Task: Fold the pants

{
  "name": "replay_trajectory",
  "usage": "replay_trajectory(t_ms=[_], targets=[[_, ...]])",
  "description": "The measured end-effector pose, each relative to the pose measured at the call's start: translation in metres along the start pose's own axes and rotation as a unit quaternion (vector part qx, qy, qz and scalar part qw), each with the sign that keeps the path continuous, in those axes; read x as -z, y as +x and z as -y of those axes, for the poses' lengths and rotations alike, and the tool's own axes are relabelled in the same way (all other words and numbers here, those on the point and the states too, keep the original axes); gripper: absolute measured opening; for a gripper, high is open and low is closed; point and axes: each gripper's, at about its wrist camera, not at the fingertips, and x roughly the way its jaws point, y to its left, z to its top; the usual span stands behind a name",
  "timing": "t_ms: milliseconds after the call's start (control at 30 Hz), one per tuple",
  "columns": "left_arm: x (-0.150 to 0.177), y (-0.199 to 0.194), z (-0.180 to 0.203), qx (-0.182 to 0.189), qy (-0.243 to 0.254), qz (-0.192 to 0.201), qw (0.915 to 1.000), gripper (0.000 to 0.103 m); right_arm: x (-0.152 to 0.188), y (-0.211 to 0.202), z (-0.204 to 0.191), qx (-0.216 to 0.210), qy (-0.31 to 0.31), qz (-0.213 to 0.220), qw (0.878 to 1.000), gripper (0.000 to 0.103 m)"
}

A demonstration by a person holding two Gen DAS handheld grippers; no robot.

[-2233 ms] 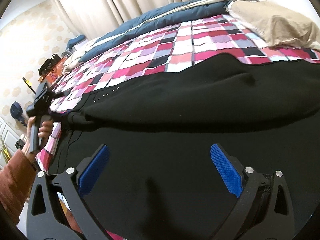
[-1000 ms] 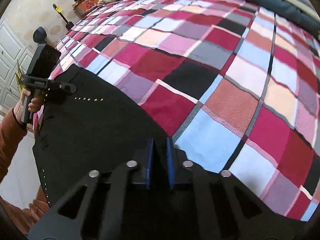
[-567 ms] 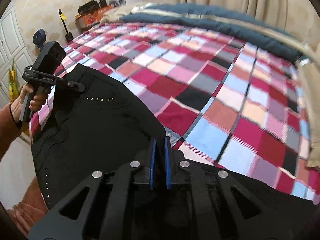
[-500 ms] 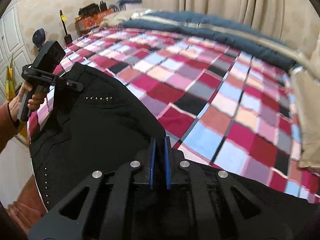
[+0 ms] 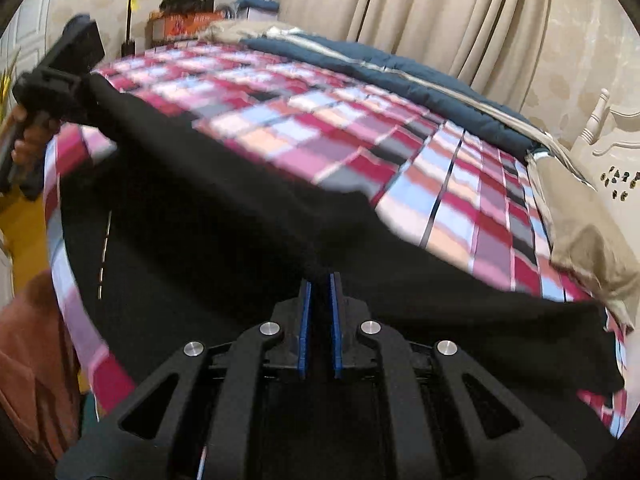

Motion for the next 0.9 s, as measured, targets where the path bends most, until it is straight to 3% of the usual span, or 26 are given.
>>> replay_trajectory(t_ms=[167, 300, 367, 433, 667, 767, 900], targets=[[0.04, -0.004, -0.016, -0.018, -0.041, 0.01, 0.999, 0.033, 0.03, 0.003, -0.022, 0.006, 0.005, -0.017, 1.0, 0.01], [0.064, -0.021, -0.024, 0.002, -0.087, 0.053, 0.9948, 0.046, 0.036, -0.002, -0.03, 0.021, 0.015, -0.005, 1.0, 0.015], [0.076, -0.027, -0.026, 0.014, -0.113, 0.07, 0.991, 0.065, 0.038, -0.005, -0.027, 0.011, 0.035, 0.002, 0.999, 0.027], [0.085, -0.031, -0.025, 0.041, -0.121, 0.091, 0.9877, 0.082, 0.042, -0.01, -0.022, -0.014, 0.07, 0.009, 0.997, 0.047], [0.091, -0.028, -0.015, 0.014, -0.127, 0.094, 0.9873, 0.087, 0.064, -0.019, 0.0, -0.083, 0.197, 0.01, 0.977, 0.06], [0.098, -0.036, -0.014, 0.013, -0.17, 0.117, 0.9785, 0.087, 0.071, -0.024, 0.009, -0.105, 0.244, 0.013, 0.964, 0.067], [0.12, -0.045, -0.001, 0.029, -0.204, 0.16, 0.9655, 0.086, 0.077, -0.031, 0.019, -0.117, 0.276, 0.013, 0.954, 0.069]])
